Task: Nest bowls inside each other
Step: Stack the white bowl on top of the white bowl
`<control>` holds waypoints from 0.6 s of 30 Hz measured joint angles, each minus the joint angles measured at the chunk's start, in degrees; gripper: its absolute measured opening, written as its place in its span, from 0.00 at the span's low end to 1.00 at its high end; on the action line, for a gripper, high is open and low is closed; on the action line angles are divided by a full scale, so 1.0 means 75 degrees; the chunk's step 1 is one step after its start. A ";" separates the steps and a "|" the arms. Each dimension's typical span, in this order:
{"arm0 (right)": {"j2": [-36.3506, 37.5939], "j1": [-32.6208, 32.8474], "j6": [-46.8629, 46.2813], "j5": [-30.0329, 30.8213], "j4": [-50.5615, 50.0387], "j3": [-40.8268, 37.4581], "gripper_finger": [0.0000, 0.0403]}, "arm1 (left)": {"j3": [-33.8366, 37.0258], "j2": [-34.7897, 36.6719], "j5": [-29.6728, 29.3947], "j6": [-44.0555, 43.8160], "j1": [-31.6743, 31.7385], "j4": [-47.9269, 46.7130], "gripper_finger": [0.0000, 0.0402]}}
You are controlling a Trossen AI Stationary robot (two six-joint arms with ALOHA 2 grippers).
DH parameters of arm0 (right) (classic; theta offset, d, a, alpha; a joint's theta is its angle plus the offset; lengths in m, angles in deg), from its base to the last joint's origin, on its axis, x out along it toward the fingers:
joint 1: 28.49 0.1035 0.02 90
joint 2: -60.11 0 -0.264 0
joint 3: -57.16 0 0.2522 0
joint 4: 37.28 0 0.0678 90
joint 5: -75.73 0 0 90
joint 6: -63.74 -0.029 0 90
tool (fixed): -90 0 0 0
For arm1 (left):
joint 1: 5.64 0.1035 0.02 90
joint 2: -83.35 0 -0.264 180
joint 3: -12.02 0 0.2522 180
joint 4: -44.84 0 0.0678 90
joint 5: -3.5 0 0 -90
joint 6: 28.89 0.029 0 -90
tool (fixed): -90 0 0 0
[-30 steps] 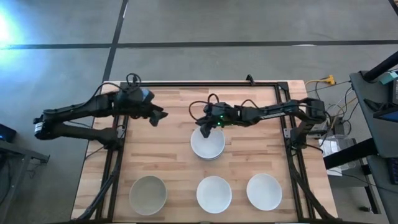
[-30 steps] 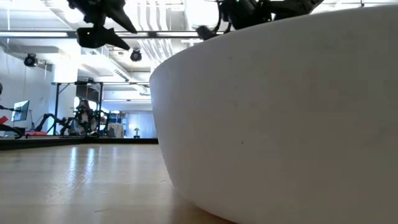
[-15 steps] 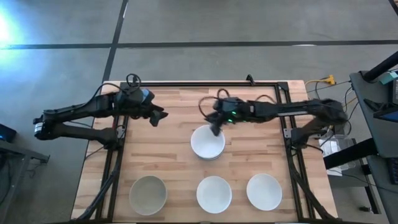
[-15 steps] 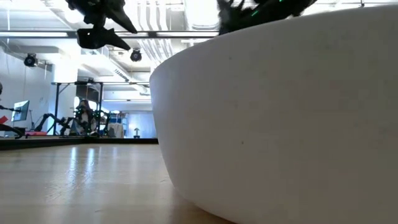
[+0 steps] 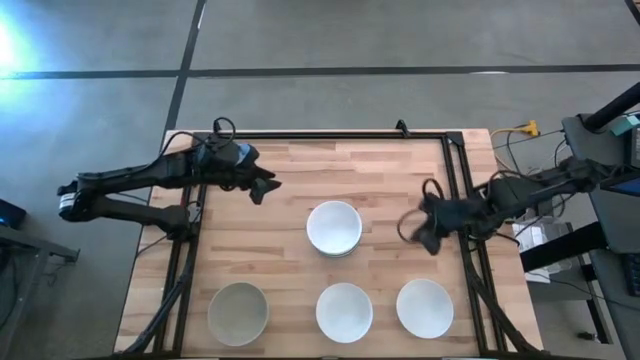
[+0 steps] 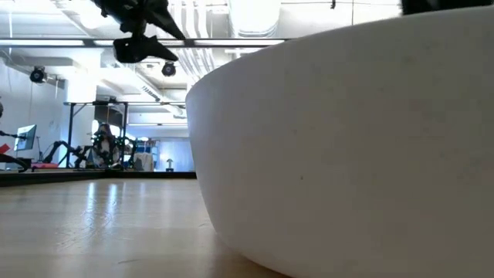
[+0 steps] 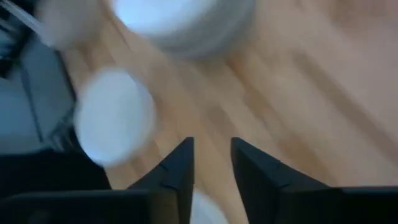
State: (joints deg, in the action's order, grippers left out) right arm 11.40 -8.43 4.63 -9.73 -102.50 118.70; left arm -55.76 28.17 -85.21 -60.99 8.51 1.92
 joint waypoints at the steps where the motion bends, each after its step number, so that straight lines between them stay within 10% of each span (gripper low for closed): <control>1: 0.0057 0.0275 -0.0325 -0.0006 -0.0297 -0.0055 0.29 | -0.0001 -0.0056 0.0067 0.0005 0.0000 0.0128 0.53; 18: -0.0730 0.2714 -0.2524 -0.0990 -0.1021 -0.0972 0.55 | 0.0015 -0.0753 0.0594 0.0339 -0.0052 0.0298 0.53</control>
State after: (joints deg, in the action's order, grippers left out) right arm 5.92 11.93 -14.30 -17.15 -110.16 111.41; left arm -55.65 22.52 -80.76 -58.45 8.12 4.15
